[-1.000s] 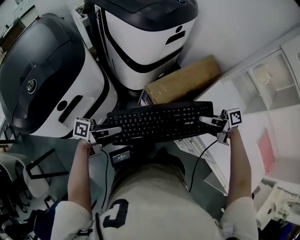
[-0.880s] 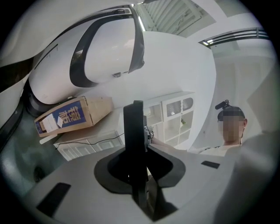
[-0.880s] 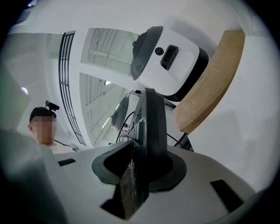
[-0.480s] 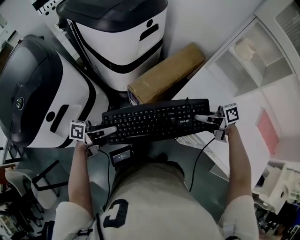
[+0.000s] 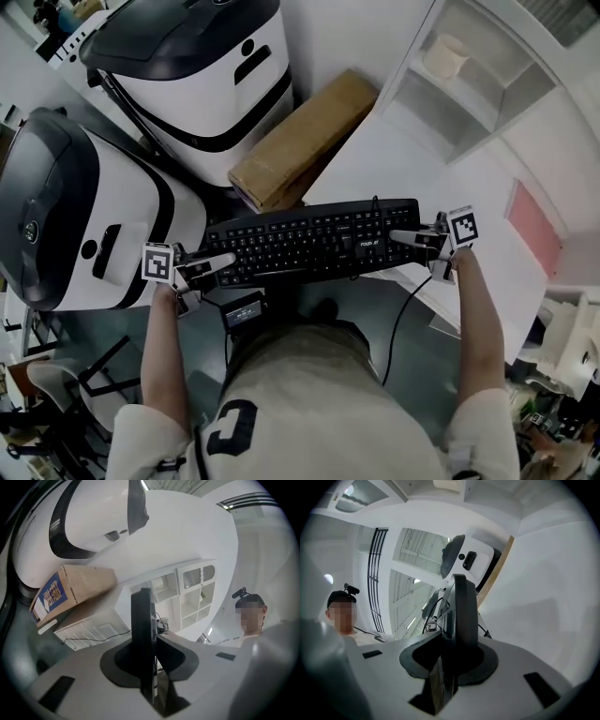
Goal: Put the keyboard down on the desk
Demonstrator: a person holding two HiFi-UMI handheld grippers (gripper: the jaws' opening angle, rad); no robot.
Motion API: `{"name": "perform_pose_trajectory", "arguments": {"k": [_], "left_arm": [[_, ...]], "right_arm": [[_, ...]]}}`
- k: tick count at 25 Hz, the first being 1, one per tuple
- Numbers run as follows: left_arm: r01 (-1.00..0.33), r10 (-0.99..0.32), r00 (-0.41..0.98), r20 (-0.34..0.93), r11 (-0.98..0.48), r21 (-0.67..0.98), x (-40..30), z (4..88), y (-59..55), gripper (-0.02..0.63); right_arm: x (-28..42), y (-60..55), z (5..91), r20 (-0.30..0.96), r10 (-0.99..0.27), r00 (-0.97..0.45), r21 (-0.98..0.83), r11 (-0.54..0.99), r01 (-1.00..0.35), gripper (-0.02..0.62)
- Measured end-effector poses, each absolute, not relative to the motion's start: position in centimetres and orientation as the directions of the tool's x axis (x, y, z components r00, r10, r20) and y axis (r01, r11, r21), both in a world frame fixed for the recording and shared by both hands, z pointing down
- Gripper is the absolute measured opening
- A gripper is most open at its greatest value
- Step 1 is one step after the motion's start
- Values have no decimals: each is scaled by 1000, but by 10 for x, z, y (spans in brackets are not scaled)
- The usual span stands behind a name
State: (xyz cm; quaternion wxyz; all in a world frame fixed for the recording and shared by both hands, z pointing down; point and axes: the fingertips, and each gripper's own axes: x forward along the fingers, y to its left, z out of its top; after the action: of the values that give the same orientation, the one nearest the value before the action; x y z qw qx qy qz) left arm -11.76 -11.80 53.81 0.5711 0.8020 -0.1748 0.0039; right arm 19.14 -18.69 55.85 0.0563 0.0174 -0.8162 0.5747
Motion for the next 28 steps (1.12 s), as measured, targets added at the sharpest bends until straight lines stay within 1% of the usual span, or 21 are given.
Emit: {"name": "perform_pose_trajectory", "arguments": {"k": [9,16,21,28], "left_arm": [[-333,-213,938,274,-332,883,-72,538,-108,92],[-393,-202,918,342,-342,854,-46,540,-92,92],[-404,-199,913,356,-329,853,-28,539,-77,94],[-393,-168,919,357,-321,862,-11,539,-73,97]], "right_arm": [[241,-158,566,76,-15,-997,-937,341,-76,110],[269,-143,573,42,-15,-999,-936,350,-44,112],[283,-130,577,37,-6,-999,-930,366,-36,114],[303,-115,579,66,-56,-996,-936,342,-81,117]]}}
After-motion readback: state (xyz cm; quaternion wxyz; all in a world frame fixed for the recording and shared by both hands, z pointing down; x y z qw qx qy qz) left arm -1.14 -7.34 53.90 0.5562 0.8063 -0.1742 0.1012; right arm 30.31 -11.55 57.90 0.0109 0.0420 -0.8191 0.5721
